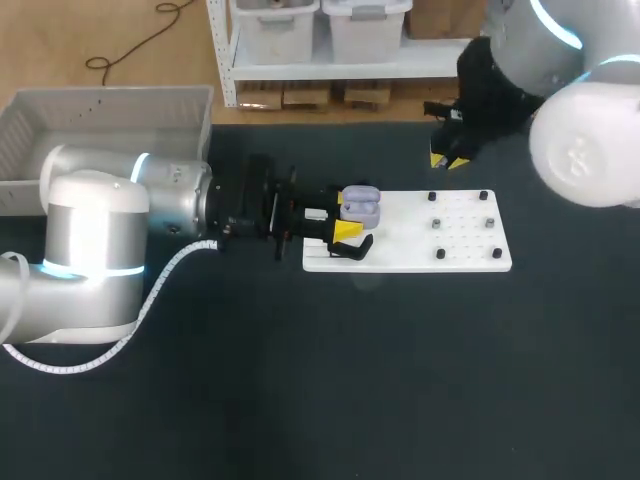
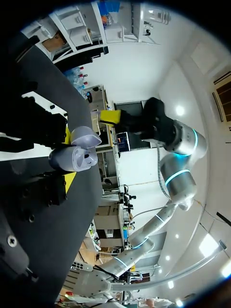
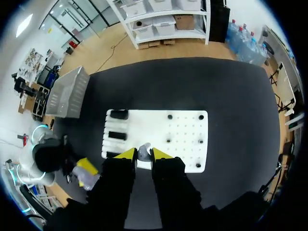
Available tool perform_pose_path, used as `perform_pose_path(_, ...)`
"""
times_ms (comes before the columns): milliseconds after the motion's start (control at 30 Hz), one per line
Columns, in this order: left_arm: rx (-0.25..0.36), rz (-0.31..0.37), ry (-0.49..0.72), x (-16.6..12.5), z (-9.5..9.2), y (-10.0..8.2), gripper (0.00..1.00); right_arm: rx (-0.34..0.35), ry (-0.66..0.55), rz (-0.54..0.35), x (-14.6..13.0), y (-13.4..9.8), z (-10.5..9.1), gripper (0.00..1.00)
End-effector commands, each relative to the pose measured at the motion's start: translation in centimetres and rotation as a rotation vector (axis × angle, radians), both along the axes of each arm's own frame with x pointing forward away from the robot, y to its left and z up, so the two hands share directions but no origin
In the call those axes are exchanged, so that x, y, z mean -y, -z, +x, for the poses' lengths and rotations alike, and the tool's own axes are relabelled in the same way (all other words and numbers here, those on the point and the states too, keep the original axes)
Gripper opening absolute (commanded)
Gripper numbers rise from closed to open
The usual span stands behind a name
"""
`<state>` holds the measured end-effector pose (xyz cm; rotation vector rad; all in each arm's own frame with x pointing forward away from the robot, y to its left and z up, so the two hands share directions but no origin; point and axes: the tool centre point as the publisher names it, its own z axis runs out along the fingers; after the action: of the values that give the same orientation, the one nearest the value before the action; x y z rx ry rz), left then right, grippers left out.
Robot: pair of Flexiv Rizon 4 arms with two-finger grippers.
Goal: Pick up each earbud case from the left stands, insert the matching earbuds, close the lid, and place the case in the box.
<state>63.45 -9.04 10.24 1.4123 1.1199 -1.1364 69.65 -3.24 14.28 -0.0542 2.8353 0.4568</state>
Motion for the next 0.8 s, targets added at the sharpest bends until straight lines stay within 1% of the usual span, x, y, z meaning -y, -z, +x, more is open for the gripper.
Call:
perform_pose_path(33,0.002,-0.002,-0.003,0.0,-0.1,0.1,0.0,-0.001,-0.02,-0.023,-0.3,-6.1,-4.7,0.0)
perform_pose_path(100,0.002,-0.002,-0.003,0.0,-0.1,0.1,0.0,-0.002,-0.039,-0.031,-1.3,-7.2,-5.5,0.0)
perform_pose_path(200,0.002,-0.002,-0.003,0.0,-0.1,0.1,0.0,-0.042,-0.071,-0.021,-2.8,-8.8,-6.7,0.0)
perform_pose_path(233,0.002,-0.002,-0.003,0.0,-0.1,0.1,0.0,-0.069,-0.083,-0.014,-3.4,-9.2,-7.1,0.0)
perform_pose_path(300,0.002,-0.002,-0.003,0.0,-0.1,0.1,0.0,-0.092,-0.105,-0.004,-4.4,-9.7,-7.7,0.0)
perform_pose_path(367,0.002,-0.002,-0.003,0.0,-0.1,0.1,0.0,-0.105,-0.132,0.002,-5.4,-9.8,-8.2,0.0)
perform_pose_path(533,0.002,-0.002,-0.003,0.0,-0.1,0.1,0.0,-0.142,-0.163,0.014,-7.3,-8.6,-9.0,0.0)
perform_pose_path(600,0.002,-0.002,-0.003,0.0,-0.1,0.1,0.0,-0.171,-0.171,0.026,-8.0,-8.2,-9.4,0.0)
perform_pose_path(800,0.002,-0.002,-0.003,0.0,-0.1,0.1,0.0,-0.177,-0.17,0.032,-8.1,-8.1,-9.6,0.0)
